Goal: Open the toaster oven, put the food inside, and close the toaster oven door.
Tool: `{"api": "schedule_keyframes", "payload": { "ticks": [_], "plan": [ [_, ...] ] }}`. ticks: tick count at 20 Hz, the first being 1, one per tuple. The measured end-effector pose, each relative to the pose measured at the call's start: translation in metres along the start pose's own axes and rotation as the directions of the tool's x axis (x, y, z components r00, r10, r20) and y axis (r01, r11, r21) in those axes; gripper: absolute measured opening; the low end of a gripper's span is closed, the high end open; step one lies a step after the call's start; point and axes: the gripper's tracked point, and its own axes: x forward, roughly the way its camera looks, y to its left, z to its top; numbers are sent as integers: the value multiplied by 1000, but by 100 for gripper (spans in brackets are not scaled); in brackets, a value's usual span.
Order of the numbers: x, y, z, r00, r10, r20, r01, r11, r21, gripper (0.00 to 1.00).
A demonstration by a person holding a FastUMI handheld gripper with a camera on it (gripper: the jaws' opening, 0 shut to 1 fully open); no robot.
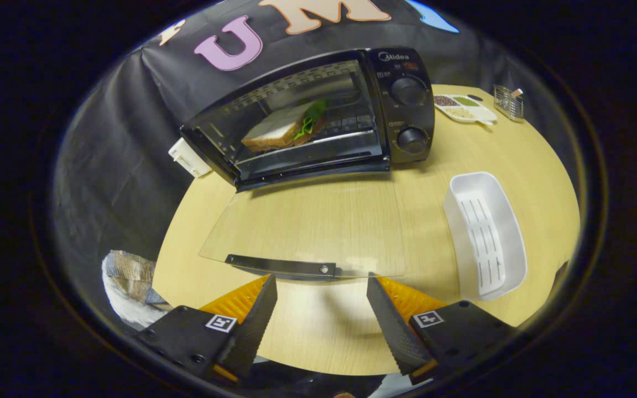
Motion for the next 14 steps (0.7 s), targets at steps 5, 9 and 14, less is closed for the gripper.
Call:
{"api": "schedule_keyframes", "payload": {
  "ticks": [5, 9, 14],
  "plan": [
    [-4, 8, 31, 997, 5, 71, -3, 999, -38, 99],
    [-10, 21, 60, 992, 45, 120, -43, 999, -20, 99],
    [-17, 28, 91, 982, 65, 176, -67, 998, 5, 99]
  ]
}}
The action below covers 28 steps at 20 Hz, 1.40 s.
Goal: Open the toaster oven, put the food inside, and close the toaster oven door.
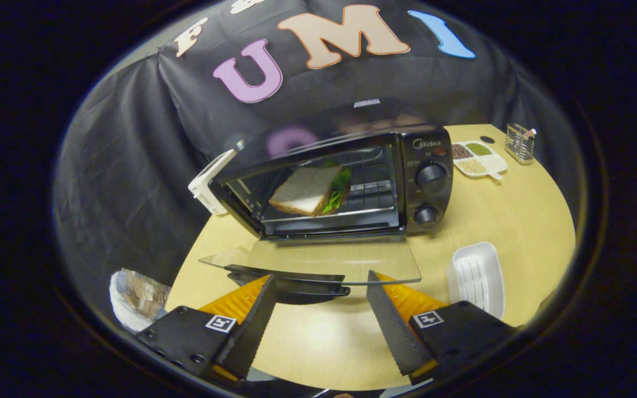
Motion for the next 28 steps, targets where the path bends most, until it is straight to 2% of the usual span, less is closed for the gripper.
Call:
{"api": "schedule_keyframes", "payload": {
  "ticks": [12, 28],
  "plan": [
    [9, 7, 53, 995, 14, 98, -23, 995, 97, 100],
    [29, 7, 100, 983, -9, 185, -8, 996, 90, 100]
  ]
}}
